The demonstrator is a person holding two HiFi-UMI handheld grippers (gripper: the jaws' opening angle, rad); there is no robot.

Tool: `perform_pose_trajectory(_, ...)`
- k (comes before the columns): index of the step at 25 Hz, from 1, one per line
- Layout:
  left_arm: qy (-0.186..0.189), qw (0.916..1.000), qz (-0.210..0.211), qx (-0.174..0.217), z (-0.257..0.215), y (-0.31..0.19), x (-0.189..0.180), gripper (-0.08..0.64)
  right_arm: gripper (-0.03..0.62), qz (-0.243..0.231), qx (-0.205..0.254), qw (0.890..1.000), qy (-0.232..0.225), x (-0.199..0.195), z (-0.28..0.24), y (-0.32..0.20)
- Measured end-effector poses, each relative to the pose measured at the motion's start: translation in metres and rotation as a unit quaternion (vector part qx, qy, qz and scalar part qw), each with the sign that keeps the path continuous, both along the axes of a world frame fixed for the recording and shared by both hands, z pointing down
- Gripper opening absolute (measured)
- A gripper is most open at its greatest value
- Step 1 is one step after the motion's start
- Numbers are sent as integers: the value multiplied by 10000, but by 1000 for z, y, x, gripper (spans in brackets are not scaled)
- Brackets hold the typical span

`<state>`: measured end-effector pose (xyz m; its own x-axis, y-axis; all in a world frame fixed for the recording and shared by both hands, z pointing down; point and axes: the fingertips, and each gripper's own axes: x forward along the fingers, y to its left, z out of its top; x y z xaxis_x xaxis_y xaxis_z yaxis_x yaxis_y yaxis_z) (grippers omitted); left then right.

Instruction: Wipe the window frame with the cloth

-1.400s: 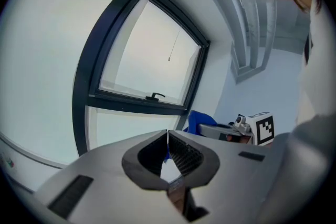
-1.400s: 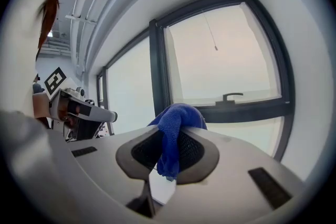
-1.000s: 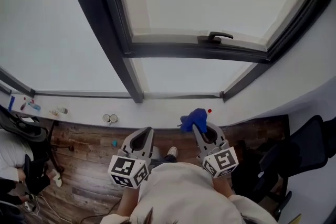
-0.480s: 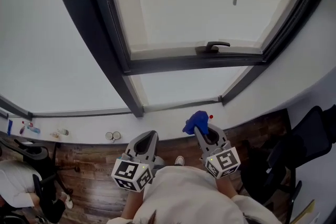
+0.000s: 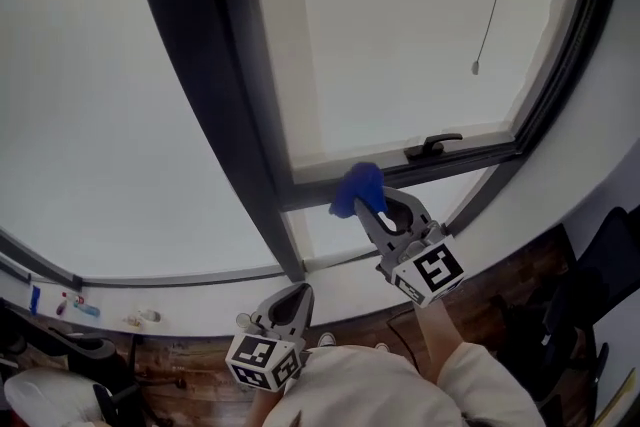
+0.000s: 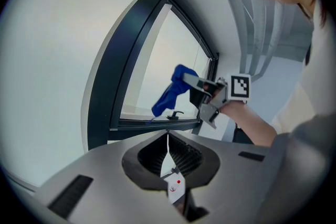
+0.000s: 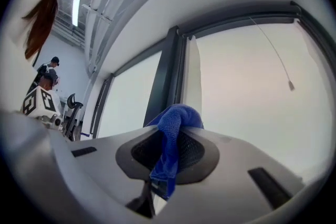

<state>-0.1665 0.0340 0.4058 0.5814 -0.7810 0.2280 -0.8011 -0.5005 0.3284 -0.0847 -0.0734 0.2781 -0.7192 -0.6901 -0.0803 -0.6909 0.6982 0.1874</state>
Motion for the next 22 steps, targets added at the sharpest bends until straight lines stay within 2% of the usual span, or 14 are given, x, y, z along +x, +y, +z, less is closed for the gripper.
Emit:
perform_pose_trajectory(4, 26, 9999, 149, 70, -3, -8, -14, 11, 55, -132, 929, 9956, 69, -43, -72, -33)
perform_pose_trajectory(9, 70, 9999, 101, -27, 0, -5, -27, 11, 55, -125, 1610, 9866, 225, -64, -142, -75)
perform_pose_trajectory(13, 76, 9999, -71, 33, -4, -12, -34, 11, 55, -184, 1740, 9842, 286, -82, -189, -114)
perform_pose_trajectory(18, 233, 9975, -594, 295, -20, -15, -54, 11, 55, -44, 2099, 9756, 636, -102, -225, -140)
perform_pose_trajectory(22, 465, 9939, -955, 307, -23, -23, -71, 11, 55, -161, 2129, 9761, 398, -109, -242, -150)
